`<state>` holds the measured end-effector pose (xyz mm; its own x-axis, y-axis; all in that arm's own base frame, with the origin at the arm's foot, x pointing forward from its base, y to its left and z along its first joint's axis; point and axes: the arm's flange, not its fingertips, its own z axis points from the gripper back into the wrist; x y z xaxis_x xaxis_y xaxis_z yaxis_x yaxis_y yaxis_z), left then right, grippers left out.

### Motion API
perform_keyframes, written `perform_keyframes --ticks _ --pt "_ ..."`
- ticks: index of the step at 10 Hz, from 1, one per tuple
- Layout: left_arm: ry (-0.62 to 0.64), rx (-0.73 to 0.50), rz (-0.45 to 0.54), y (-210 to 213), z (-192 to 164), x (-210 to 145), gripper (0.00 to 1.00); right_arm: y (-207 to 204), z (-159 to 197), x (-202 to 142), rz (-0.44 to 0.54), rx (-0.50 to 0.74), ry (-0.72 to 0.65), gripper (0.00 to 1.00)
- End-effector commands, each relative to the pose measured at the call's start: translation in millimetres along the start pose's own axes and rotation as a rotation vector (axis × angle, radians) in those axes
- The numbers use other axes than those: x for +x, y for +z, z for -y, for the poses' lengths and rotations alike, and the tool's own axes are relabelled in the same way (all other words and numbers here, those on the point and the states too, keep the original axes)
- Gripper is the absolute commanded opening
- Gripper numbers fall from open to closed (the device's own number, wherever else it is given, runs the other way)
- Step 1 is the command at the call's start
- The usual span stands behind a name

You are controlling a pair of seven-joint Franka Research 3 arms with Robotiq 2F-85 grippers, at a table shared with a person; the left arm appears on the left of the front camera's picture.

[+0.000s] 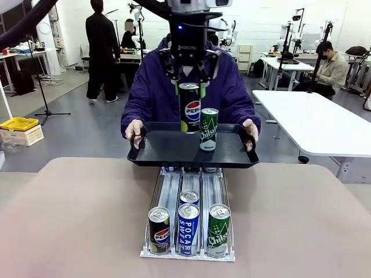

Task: Retrieve and hand over the desired beverage to the person.
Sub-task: Pick up another can of the same type that the person held from the Automatic Can Dispenser.

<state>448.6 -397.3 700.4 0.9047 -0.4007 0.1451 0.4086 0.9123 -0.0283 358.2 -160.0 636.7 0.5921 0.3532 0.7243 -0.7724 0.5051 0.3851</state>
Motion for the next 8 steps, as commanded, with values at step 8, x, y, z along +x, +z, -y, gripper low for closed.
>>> perform_keyframes --ticks 8 --pt "0.129 0.019 -0.015 -75 -84 55 0.58 -1 1 2 0.03 0.018 0.015 1.0"
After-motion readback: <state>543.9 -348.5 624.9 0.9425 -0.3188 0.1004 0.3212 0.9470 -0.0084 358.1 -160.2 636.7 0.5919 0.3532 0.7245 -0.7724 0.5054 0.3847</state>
